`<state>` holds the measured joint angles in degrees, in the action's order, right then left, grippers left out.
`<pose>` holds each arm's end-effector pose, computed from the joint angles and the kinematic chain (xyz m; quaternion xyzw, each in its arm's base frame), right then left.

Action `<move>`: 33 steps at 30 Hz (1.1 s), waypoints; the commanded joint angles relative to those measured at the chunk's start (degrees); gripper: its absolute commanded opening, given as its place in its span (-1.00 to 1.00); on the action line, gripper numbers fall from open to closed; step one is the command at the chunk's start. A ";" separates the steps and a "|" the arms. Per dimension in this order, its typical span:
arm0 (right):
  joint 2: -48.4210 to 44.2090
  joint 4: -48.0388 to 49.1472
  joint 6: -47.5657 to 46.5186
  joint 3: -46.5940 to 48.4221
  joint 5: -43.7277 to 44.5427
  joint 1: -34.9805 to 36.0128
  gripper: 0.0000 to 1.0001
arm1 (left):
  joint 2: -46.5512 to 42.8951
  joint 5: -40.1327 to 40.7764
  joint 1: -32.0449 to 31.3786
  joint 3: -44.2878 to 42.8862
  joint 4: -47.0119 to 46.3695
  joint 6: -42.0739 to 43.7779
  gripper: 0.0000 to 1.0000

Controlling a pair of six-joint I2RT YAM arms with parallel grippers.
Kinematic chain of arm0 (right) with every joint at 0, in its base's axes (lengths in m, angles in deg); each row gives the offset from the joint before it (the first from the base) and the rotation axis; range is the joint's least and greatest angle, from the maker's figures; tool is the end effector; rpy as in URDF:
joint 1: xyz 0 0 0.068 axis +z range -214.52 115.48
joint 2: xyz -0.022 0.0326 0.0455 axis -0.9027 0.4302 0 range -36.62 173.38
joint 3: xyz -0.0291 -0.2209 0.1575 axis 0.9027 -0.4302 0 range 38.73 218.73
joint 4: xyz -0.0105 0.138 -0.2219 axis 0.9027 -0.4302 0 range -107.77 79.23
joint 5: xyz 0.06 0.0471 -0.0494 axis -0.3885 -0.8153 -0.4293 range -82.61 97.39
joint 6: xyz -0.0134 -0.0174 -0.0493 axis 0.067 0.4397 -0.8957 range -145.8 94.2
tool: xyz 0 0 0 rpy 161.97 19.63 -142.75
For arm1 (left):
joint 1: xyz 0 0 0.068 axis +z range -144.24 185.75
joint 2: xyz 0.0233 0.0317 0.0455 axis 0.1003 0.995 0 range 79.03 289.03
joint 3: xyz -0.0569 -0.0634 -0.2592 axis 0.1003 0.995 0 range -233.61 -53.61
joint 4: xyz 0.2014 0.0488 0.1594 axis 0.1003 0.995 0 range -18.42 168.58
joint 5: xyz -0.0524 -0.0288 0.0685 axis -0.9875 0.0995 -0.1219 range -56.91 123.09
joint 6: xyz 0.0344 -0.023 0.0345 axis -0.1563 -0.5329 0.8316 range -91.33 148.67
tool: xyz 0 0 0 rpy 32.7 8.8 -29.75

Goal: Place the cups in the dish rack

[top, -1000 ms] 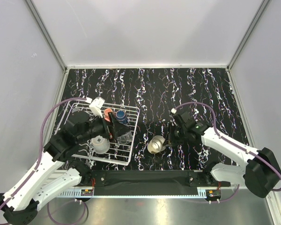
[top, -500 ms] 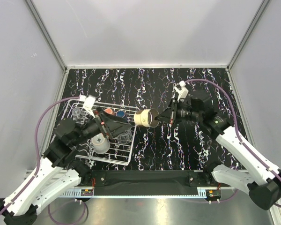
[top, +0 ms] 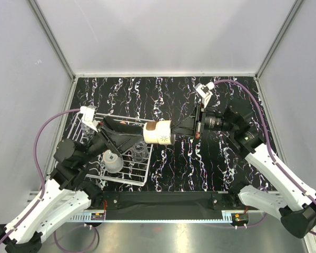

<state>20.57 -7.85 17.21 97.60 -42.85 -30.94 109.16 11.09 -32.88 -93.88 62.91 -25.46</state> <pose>0.1652 0.1426 0.4103 -0.2605 0.6375 0.6383 0.3438 0.0881 -0.0876 0.3828 0.0767 0.5871 -0.6544 0.4703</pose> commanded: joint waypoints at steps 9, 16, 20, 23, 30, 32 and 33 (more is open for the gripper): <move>2.49 17.64 9.20 0.37 -6.98 -0.10 -1.00 | 6.16 -7.79 -0.04 1.68 -20.77 -8.61 0.98; 3.37 18.09 9.03 0.19 -6.54 -0.18 -1.00 | 6.43 -9.55 -0.13 2.83 -24.12 -10.21 0.98; 4.25 19.32 9.73 0.19 -6.80 -0.10 -1.00 | 6.78 -10.34 -0.13 3.01 -24.47 -10.73 0.98; 5.39 19.67 10.43 0.54 -7.50 -0.18 -1.00 | 7.48 -11.75 -0.22 2.39 -24.03 -11.00 0.96; 7.41 19.06 10.70 0.89 -8.21 -0.10 -1.00 | 9.16 -13.68 -0.30 0.90 -21.05 -10.21 0.82; 7.41 17.83 9.48 1.07 -8.38 -0.10 -1.00 | 9.33 -13.60 -0.30 0.72 -20.43 -9.86 0.66; 7.41 17.39 9.38 1.16 -8.47 -0.18 -1.00 | 9.33 -13.60 -0.30 0.72 -20.25 -9.86 0.62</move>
<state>28.26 8.26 27.13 97.53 -50.32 -30.94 118.52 -0.43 -32.94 -90.95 43.31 -36.15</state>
